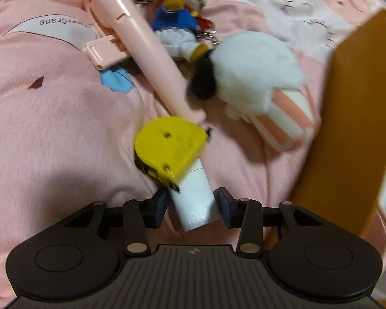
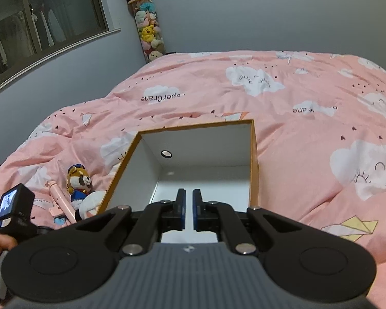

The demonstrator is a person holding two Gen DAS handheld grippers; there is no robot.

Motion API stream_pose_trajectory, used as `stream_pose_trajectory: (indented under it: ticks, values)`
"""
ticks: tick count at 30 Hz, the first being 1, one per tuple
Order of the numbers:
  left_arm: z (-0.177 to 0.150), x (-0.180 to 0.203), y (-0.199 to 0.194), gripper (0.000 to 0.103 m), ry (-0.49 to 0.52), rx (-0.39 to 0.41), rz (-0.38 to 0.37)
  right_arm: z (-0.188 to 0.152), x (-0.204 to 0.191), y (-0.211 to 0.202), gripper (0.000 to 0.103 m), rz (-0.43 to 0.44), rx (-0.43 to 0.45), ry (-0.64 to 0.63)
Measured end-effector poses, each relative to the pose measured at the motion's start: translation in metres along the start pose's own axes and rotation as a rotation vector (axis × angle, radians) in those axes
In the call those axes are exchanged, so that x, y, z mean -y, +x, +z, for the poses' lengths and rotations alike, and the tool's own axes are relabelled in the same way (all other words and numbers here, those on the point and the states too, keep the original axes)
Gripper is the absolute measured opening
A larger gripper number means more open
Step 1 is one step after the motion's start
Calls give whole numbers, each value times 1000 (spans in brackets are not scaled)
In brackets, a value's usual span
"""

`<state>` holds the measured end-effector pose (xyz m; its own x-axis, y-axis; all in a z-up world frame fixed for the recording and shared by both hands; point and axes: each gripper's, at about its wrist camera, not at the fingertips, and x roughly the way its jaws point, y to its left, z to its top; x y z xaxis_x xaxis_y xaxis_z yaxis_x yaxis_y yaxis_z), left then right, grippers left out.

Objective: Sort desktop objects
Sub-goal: 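Grasp the white charger with the left gripper while the right regrips the Vaseline tube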

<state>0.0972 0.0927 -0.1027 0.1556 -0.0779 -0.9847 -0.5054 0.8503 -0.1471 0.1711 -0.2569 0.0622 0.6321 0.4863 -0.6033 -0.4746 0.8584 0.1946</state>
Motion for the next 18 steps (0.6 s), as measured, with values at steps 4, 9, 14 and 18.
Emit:
stream_pose_trajectory:
  ticks: [4,9,14,18]
  values:
    - [-20,7,-20,44,130,57,-105,-1,1,1,3,-7,-20,2]
    - [-44,32,-47,39,408,204,-128,-3,-2,6,9,-4,-77,-24]
    - [-47,43,-41,39,555,240,-105,-9,-19,8,28,9,-139,-229]
    - [-43,29,-36,39,536,170,-133,-15,-34,16,29,42,-206,-411]
